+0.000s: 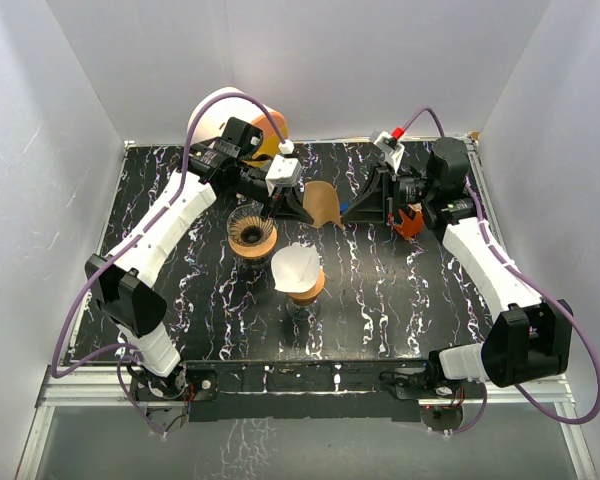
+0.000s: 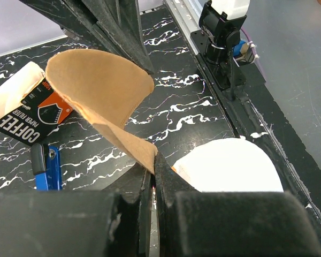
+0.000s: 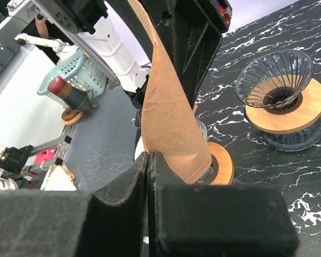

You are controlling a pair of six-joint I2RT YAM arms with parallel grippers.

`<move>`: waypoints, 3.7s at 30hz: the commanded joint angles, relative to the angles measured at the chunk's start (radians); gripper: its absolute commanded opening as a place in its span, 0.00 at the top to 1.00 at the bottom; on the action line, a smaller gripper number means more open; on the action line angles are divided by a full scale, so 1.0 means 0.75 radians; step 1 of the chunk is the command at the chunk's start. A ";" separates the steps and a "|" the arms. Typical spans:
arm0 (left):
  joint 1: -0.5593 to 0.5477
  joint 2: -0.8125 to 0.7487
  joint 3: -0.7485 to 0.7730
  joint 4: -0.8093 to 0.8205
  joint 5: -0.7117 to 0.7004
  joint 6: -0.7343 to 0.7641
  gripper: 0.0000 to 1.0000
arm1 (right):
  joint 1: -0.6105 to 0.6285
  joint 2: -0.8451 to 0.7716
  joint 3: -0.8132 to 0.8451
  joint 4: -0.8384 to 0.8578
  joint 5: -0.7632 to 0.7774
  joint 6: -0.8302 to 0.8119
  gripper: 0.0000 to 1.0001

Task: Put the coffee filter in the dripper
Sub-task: Pick up the coffee filter from the coffee filter holder.

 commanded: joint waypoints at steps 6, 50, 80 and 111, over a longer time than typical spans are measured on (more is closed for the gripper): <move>-0.006 -0.046 0.011 -0.038 0.031 0.068 1.00 | -0.064 -0.058 -0.016 0.067 0.150 0.003 1.00; -0.007 -0.061 -0.005 -0.047 0.070 0.068 1.00 | -0.080 -0.054 0.043 -0.151 0.230 -0.239 0.83; -0.016 -0.051 -0.001 -0.052 0.092 0.068 1.00 | -0.050 -0.016 0.073 -0.163 0.254 -0.243 0.67; -0.027 -0.040 0.024 -0.063 0.102 0.076 1.00 | -0.020 -0.004 0.059 -0.159 0.275 -0.253 0.46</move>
